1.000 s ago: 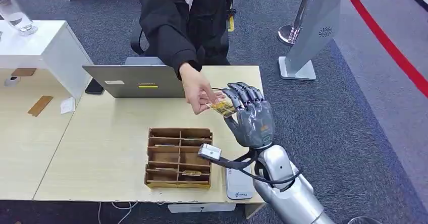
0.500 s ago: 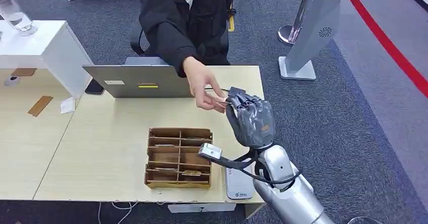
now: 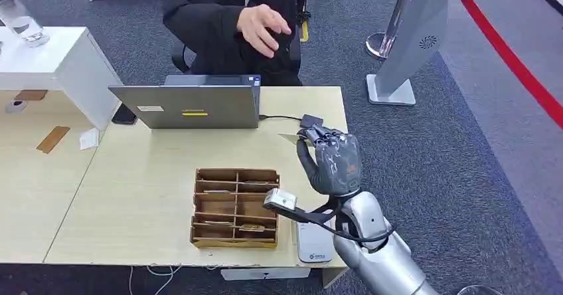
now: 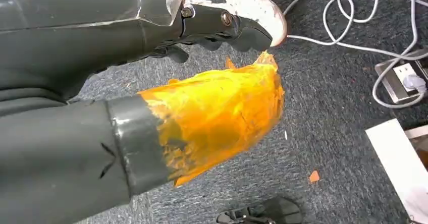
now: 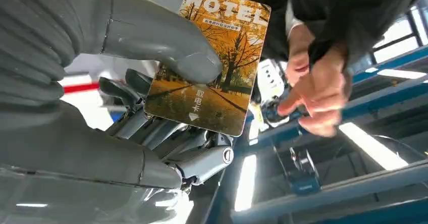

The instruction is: Pass the card to the sensor for recognition and then transmit it.

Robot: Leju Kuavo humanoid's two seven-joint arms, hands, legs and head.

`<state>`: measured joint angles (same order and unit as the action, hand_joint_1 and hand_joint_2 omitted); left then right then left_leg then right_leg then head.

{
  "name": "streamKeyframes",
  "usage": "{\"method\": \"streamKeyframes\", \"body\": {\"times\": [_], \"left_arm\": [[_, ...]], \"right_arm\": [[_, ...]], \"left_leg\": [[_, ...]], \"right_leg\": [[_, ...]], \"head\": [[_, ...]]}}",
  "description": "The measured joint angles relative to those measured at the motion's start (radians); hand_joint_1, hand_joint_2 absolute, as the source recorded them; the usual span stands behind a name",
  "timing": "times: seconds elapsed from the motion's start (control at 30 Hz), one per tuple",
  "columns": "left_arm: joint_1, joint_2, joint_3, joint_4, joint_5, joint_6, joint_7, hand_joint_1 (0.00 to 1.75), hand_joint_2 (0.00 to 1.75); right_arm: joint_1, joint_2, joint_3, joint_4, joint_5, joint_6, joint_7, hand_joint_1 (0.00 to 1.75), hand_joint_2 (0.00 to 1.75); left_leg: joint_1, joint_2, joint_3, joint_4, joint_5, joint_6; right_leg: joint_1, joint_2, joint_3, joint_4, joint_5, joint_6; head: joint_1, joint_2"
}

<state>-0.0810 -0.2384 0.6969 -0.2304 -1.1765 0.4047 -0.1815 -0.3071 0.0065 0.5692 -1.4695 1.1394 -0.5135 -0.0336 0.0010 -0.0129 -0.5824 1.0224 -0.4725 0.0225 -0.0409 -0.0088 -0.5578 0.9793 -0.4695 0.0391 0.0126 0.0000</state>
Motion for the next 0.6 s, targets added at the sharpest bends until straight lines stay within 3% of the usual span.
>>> {"method": "streamKeyframes", "body": {"times": [0.33, 0.6], "left_arm": [[0.01, 0.005, 0.003, 0.001, 0.016, 0.008, -0.018, 0.0, 0.0], [0.018, 0.005, 0.02, 0.001, 0.037, 0.021, -0.032, 0.0, 0.0]], "right_arm": [[0.033, 0.0, 0.02, -0.059, -0.165, 0.036, -0.045, 1.75, 1.75], [0.096, -0.006, 0.02, -0.154, -0.392, 0.134, -0.101, 1.75, 1.75]], "left_leg": [[0.0, 0.0, 0.0, 0.0, 0.0, 0.0], [0.0, 0.0, 0.0, 0.0, 0.0, 0.0]], "right_leg": [[0.0, 0.0, 0.0, 0.0, 0.0, 0.0], [0.0, 0.0, 0.0, 0.0, 0.0, 0.0]], "head": [[0.0, 0.0], [0.0, 0.0]]}}
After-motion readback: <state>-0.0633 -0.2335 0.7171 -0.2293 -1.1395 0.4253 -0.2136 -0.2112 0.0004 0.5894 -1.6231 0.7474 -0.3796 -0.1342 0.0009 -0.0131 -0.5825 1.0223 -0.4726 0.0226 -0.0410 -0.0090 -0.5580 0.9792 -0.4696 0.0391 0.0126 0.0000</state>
